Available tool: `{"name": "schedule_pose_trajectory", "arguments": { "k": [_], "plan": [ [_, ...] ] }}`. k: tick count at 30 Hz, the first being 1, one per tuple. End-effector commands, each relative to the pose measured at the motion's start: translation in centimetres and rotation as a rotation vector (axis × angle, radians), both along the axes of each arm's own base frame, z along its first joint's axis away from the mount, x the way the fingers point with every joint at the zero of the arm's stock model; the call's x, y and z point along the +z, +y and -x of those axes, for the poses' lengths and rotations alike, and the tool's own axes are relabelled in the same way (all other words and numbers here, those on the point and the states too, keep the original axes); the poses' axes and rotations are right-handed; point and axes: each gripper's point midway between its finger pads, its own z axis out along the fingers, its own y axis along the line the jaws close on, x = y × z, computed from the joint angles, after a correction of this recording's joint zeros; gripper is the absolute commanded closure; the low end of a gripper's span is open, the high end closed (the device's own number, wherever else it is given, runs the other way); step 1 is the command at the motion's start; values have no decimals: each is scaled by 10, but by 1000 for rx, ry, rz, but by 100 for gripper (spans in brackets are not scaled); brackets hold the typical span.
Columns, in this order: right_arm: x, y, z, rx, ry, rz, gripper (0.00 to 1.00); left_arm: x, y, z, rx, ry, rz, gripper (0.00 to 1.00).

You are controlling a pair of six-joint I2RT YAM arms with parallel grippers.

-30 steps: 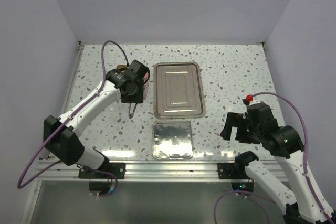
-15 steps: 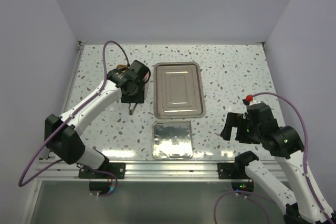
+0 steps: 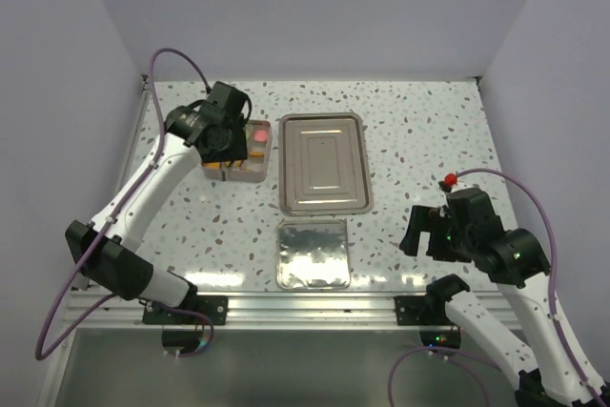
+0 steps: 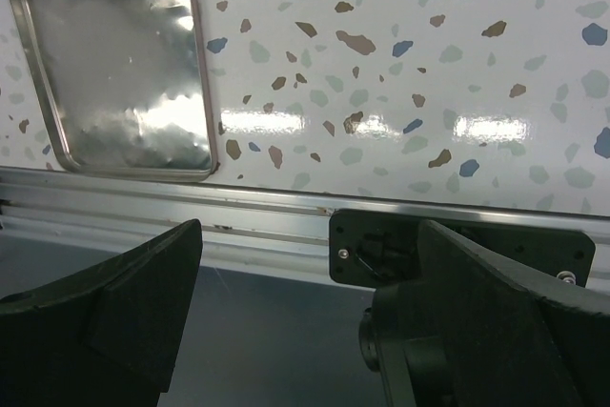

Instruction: Pack the cookies

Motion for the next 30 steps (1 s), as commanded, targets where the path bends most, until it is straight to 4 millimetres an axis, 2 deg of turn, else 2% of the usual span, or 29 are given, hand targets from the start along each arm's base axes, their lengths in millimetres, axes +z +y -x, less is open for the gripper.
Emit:
{"name": "schedule_pose_trajectory", "arguments": {
  "k": [1, 2, 3, 5, 6, 8, 9, 11, 13, 17, 25, 30],
  "plan": [
    [0, 6, -2, 38, -8, -14, 1, 29, 45, -6, 78, -86, 0, 47],
    [0, 6, -2, 38, -8, -14, 1, 29, 55, -8, 81, -89, -8, 47],
    [0, 6, -3, 39, -9, -16, 1, 30, 74, -10, 126, -95, -10, 47],
    [2, 7, -3, 31, -12, -23, 1, 31, 89, -14, 134, -104, 2, 47],
    [3, 7, -3, 28, -15, -25, 1, 28, 108, -15, 184, -104, 9, 47],
    [4, 7, -5, 20, -22, -27, 1, 27, 119, -21, 192, -125, 42, 48],
    [4, 7, -5, 18, -21, -26, 1, 20, 136, -21, 237, -114, 50, 48],
    [5, 5, -7, 9, -27, -21, 1, 13, 147, -28, 257, -124, 83, 48],
    [5, 5, -8, 11, -28, -14, 1, -8, 166, -29, 315, -93, 86, 48],
    [10, 2, -14, -1, -47, 7, 1, -30, 179, -36, 353, -70, 68, 48],
    [7, 4, -28, -9, -43, 25, 1, -72, 181, -57, 363, -9, 84, 50],
    [-1, 13, -36, 2, -18, 7, 1, -85, 184, -62, 373, -7, 75, 50]
  ]
}}
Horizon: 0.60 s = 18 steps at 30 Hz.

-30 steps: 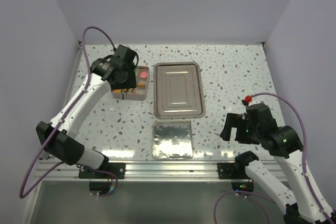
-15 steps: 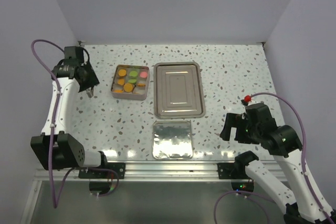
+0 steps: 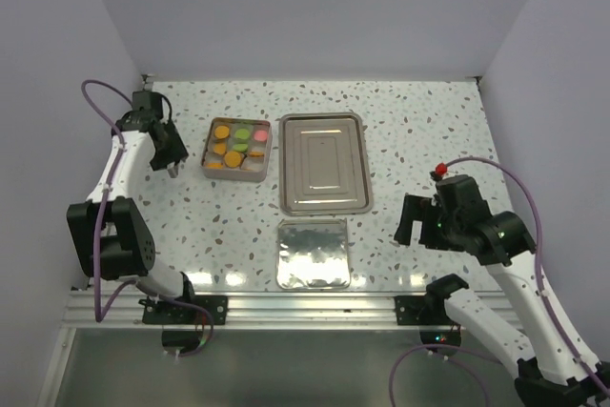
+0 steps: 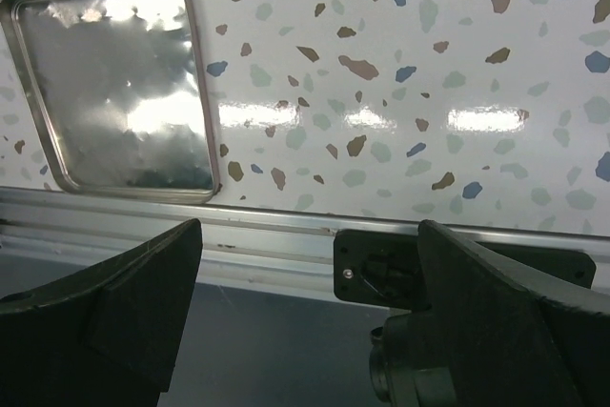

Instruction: Pack the cookies

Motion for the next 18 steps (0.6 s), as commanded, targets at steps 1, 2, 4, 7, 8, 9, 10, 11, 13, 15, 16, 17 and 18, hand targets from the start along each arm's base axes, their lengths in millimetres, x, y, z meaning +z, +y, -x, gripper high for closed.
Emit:
{"name": "schedule_pose_trajectory", "arguments": {
  "k": [1, 2, 4, 7, 8, 9, 10, 11, 13, 15, 16, 17, 18],
  "plan": [
    [4, 8, -16, 7, -35, -15, 1, -2, 7, -13, -2, -58, -20, 50],
    [4, 8, -17, 9, -35, -16, 1, -5, 7, -14, 0, -59, -20, 50],
    [4, 10, -19, 9, -31, -18, 1, -12, 5, -14, 5, -58, -7, 50],
    [4, 12, -21, 14, -19, -18, 1, -26, 1, -10, 15, -48, 16, 50],
    [3, 11, -20, 12, -13, -15, 1, -34, 0, -6, 21, -36, 23, 50],
    [4, 12, -20, 14, -13, -16, 1, -35, -1, -8, 27, -50, 31, 50],
    [4, 11, -20, 13, -10, -15, 1, -37, -2, -7, 33, -51, 39, 50],
    [5, 11, -19, 11, -10, -15, 1, -45, -3, -3, 36, -35, 46, 50],
    [4, 9, -15, 13, -2, -11, 1, -56, -6, 2, 48, -24, 61, 50],
    [4, 8, -11, 11, 6, -9, 1, -68, -8, 8, 63, -13, 77, 48],
    [4, 7, -9, 11, 7, -8, 1, -71, -10, 9, 66, -11, 83, 48],
    [3, 5, -6, 10, 13, -6, 1, -74, -10, 7, 69, -18, 87, 46],
    [4, 5, -4, 9, 11, -9, 1, -77, -11, 8, 71, -18, 94, 45]
  ]
}}
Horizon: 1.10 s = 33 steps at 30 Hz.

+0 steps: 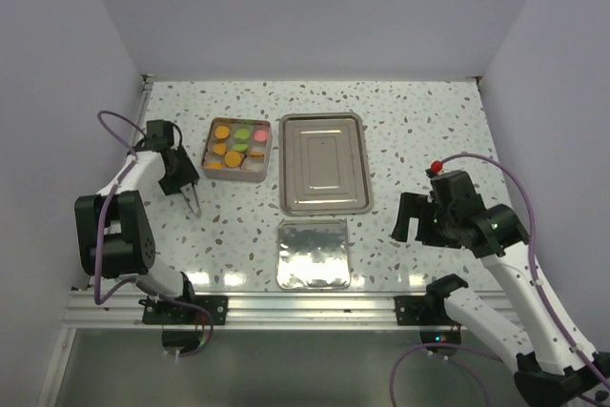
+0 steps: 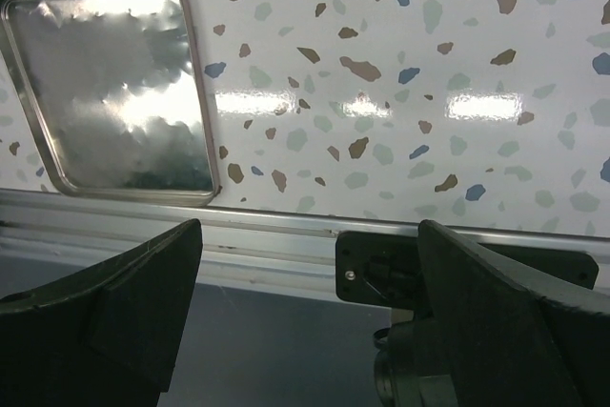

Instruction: Pack the cookies

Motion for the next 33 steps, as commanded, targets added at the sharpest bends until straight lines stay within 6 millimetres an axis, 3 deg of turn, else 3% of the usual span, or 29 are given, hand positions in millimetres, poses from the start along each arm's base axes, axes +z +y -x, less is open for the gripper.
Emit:
{"name": "schedule_pose_trajectory", "arguments": {
  "k": [1, 8, 10, 13, 17, 23, 28, 30, 31, 33],
  "plan": [
    [10, -1, 6, 4, -17, -14, 1, -8, 0, -14, 36, -61, 31, 44],
    [17, -9, 17, -25, -25, -6, 1, -27, 2, -19, 29, -26, 25, 24],
    [19, -12, 20, -33, -35, -5, 1, -32, 0, -19, 32, -17, 33, 23],
    [22, -17, 26, -47, -43, 4, 1, -31, 1, -20, 39, -16, 36, 21],
    [26, -22, 29, -59, -60, 11, 1, -16, 3, -23, 42, -37, 25, 18],
    [30, -22, 30, -73, -75, -6, 1, 28, 8, -28, 47, -102, -6, 14],
    [41, -7, 23, -61, -118, -91, 1, 89, 9, -34, 52, -241, -25, 12],
    [49, 10, 20, -22, -126, -174, 1, 112, -2, -38, 29, -299, 21, 8],
    [59, 19, 12, -3, -164, -221, 1, 119, -11, -38, 8, -317, 42, 0],
    [73, 42, 11, 59, -176, -335, 1, 137, -38, -39, -59, -358, 61, 0]
  ]
}}
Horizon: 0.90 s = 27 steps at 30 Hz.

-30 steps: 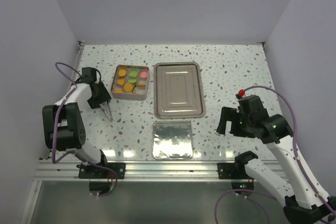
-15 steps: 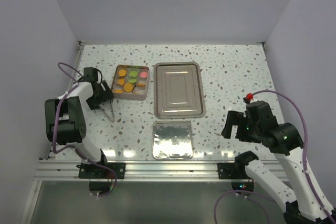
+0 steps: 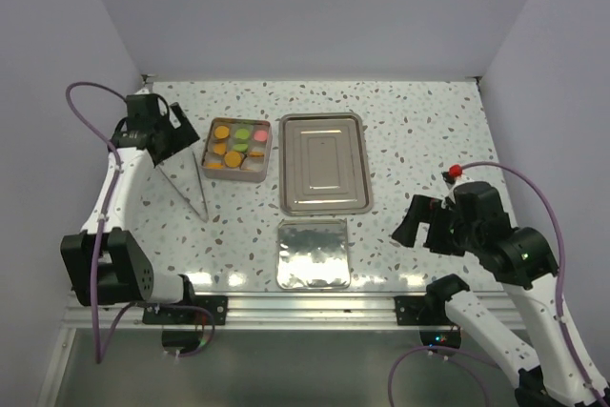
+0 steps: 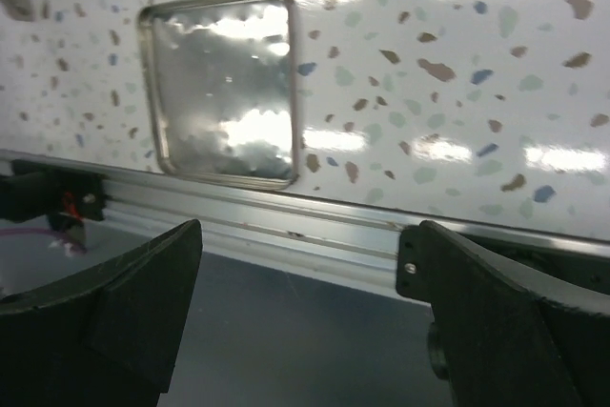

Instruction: Pack the cookies

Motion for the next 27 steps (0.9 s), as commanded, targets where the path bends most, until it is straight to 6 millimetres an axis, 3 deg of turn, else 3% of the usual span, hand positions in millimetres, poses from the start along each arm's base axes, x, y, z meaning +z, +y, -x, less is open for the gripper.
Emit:
{"name": "schedule_pose_trajectory", "arguments": {
  "k": [1, 2, 3, 4, 7, 11, 14, 17, 22, 27],
  "plan": [
    [51, 50, -21, 122, -135, -256, 1, 37, -42, 2, -101, -69, 39, 0],
    [58, 59, -22, 141, -141, -307, 1, 41, -48, 3, -108, -77, 31, 0],
    [67, 72, -18, 196, -136, -373, 1, 49, -71, 5, -171, -96, 34, 0],
    [80, 80, -24, 215, -167, -415, 1, 53, -79, 7, -188, -104, 37, 0],
    [104, 95, -24, 276, -201, -505, 1, 70, -109, 18, -251, -156, 64, 0],
    [134, 94, -20, 325, -315, -528, 1, 95, -141, 35, -325, -244, 79, 0],
    [141, 89, -14, 337, -386, -522, 1, 108, -156, 57, -371, -312, 82, 0],
    [133, 83, -13, 298, -391, -508, 1, 121, -158, 74, -384, -381, 110, 0],
    [121, 79, -8, 265, -369, -517, 1, 97, -151, 100, -367, -346, 129, 0],
    [102, 63, -9, 226, -338, -396, 1, 28, -165, 120, -381, -142, 180, 5]
  ]
}}
